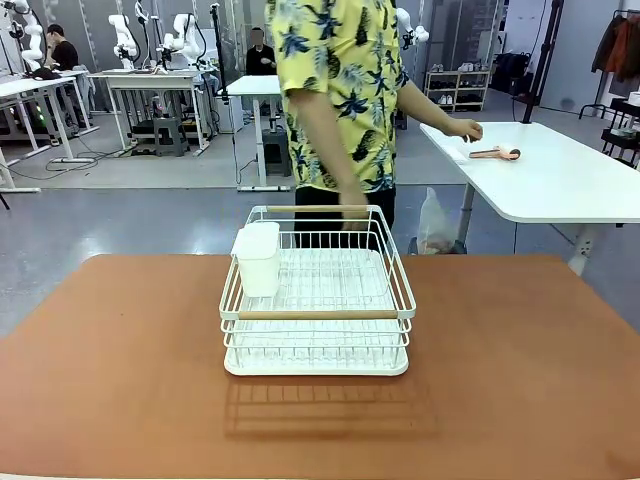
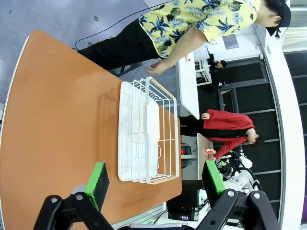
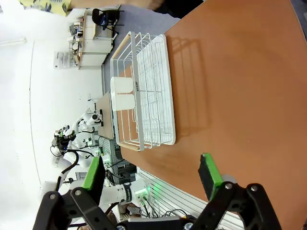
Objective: Clean the table.
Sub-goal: Pick up the Lint Roller when the human hands it over.
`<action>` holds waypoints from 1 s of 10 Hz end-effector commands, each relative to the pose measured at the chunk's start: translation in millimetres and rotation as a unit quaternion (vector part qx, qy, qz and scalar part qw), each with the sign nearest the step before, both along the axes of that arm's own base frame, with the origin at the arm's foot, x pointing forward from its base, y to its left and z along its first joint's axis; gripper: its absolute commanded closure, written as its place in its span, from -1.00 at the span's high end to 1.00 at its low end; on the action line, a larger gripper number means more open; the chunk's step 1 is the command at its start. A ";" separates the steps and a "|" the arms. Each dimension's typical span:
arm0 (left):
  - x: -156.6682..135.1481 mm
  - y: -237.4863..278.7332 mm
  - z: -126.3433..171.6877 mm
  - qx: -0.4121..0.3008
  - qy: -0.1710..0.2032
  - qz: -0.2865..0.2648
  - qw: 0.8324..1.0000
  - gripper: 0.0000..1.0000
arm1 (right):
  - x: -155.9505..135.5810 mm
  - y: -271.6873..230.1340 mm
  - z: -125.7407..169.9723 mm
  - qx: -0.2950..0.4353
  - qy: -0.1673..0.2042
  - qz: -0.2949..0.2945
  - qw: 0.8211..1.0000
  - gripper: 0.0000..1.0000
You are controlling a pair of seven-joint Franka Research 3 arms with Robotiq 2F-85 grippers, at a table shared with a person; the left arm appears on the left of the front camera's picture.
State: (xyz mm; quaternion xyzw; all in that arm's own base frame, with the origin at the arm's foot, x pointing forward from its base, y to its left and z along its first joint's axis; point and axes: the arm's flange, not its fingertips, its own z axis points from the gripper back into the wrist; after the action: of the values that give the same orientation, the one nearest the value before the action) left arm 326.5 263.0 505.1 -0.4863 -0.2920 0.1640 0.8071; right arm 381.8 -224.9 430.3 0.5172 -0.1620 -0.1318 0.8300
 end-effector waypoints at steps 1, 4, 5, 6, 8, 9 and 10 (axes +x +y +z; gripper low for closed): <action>-3.6 2.0 1.0 -0.006 -0.001 -0.004 1.000 1.00 | 1.0 -0.8 2.4 0.000 -0.002 0.002 1.000 1.00; -3.6 2.0 1.0 -0.006 -0.001 -0.004 1.000 1.00 | 1.0 -0.8 2.4 0.000 -0.002 0.002 1.000 1.00; -3.6 2.0 1.0 -0.006 -0.001 -0.004 1.000 1.00 | 1.0 -0.8 2.4 0.000 -0.002 0.002 1.000 1.00; -3.6 2.0 1.0 -0.006 -0.001 -0.004 1.000 1.00 | 1.0 -0.8 2.4 0.000 -0.002 0.002 1.000 1.00; -3.6 2.0 1.0 -0.006 -0.001 -0.004 1.000 1.00 | 1.0 -0.8 2.4 0.000 -0.002 0.002 1.000 1.00; -3.6 2.0 1.0 -0.006 -0.001 -0.004 1.000 1.00 | 1.0 -0.8 2.4 0.000 -0.002 0.002 1.000 1.00; -3.6 2.0 1.0 -0.006 -0.001 -0.004 1.000 1.00 | 1.0 -0.8 2.4 0.000 -0.002 0.002 1.000 1.00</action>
State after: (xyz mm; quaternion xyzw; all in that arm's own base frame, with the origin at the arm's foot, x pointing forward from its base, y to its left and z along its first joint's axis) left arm 326.5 263.0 505.1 -0.4863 -0.2920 0.1640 0.8071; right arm 381.8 -224.9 430.3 0.5172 -0.1620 -0.1318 0.8300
